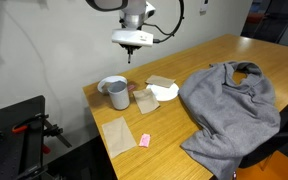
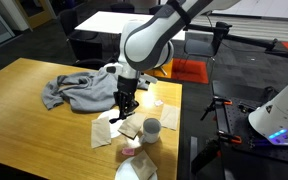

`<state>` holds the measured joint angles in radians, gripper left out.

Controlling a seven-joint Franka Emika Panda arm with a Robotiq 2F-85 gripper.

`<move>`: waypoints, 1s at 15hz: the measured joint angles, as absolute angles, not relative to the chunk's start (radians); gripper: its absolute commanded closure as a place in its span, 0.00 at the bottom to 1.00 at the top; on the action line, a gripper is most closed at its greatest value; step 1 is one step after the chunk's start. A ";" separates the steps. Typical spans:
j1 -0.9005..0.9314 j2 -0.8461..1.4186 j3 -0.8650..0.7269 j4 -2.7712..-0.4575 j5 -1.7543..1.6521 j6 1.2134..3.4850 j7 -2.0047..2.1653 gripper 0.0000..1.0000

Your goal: Pick up the object and put it in the cup

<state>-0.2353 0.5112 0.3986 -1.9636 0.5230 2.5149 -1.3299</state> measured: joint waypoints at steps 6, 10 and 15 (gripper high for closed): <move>-0.245 0.517 0.400 -1.964 0.663 2.438 -1.634 0.97; -0.243 0.517 0.377 -1.962 0.728 2.340 -1.798 0.97; -0.234 0.515 0.323 -1.958 0.749 2.198 -1.936 0.97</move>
<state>-0.2337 0.5149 0.3231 -1.9575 0.7495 2.1980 -1.9359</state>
